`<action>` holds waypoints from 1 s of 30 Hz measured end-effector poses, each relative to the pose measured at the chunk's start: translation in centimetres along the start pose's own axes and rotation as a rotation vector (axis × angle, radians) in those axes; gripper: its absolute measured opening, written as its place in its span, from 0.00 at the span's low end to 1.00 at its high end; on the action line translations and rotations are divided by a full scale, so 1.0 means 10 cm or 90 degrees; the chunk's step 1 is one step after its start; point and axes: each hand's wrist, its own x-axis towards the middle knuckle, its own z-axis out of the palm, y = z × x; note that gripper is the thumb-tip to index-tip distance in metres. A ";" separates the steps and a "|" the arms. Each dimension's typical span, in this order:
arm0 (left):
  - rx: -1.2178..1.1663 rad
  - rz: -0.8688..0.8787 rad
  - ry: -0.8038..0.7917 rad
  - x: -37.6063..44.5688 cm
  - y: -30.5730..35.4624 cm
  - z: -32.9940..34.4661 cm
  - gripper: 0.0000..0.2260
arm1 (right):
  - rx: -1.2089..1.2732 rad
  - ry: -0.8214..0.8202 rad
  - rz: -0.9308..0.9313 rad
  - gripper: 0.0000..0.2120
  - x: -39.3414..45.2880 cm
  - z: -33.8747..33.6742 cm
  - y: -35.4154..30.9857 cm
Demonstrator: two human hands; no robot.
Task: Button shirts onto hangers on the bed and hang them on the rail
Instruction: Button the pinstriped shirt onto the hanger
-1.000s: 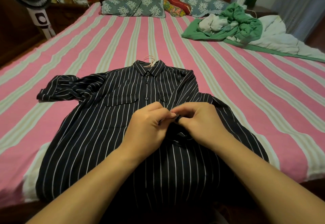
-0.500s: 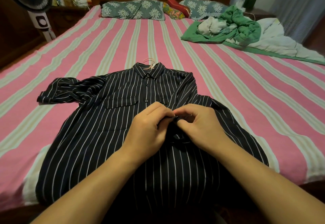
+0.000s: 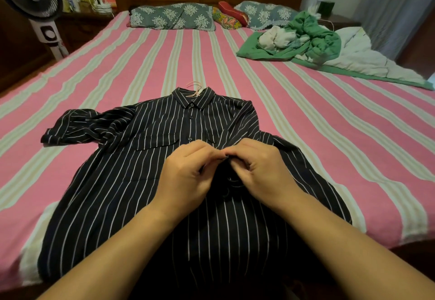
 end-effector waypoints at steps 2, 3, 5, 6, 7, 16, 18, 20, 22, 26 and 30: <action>-0.014 -0.034 0.018 -0.04 0.03 0.01 0.04 | -0.015 0.017 -0.003 0.11 -0.03 0.05 0.01; -0.024 -0.051 0.022 -0.05 0.04 0.02 0.05 | -0.020 0.028 0.001 0.10 -0.05 0.09 0.01; -0.050 -0.080 -0.012 -0.07 0.06 0.03 0.06 | -0.037 0.052 0.017 0.10 -0.07 0.09 0.02; -0.053 -0.102 -0.061 -0.08 0.05 0.03 0.07 | -0.051 0.055 0.028 0.10 -0.07 0.06 0.04; -0.041 -0.126 -0.123 -0.10 0.02 0.00 0.09 | -0.061 0.040 0.039 0.09 -0.05 -0.01 0.05; -0.014 -0.637 0.019 -0.16 -0.45 -0.95 0.13 | -0.063 -0.237 0.187 0.25 0.61 0.21 -0.32; -0.163 -0.806 0.138 -0.18 -0.70 -1.21 0.12 | -0.029 -0.274 0.164 0.19 0.96 0.47 -0.51; -0.312 -0.918 0.278 -0.16 -1.07 -1.48 0.07 | -0.003 -0.375 0.124 0.12 1.30 0.86 -0.69; -0.278 -0.950 0.341 -0.10 -1.54 -1.75 0.13 | 0.014 -0.451 0.082 0.19 1.60 1.36 -0.80; 0.035 -0.960 0.235 -0.08 -2.47 -2.12 0.29 | -0.032 -0.486 0.104 0.36 1.94 2.22 -0.82; 0.147 -0.919 0.032 -0.08 -2.87 -2.09 0.15 | -0.140 -0.562 0.129 0.34 1.85 2.60 -0.72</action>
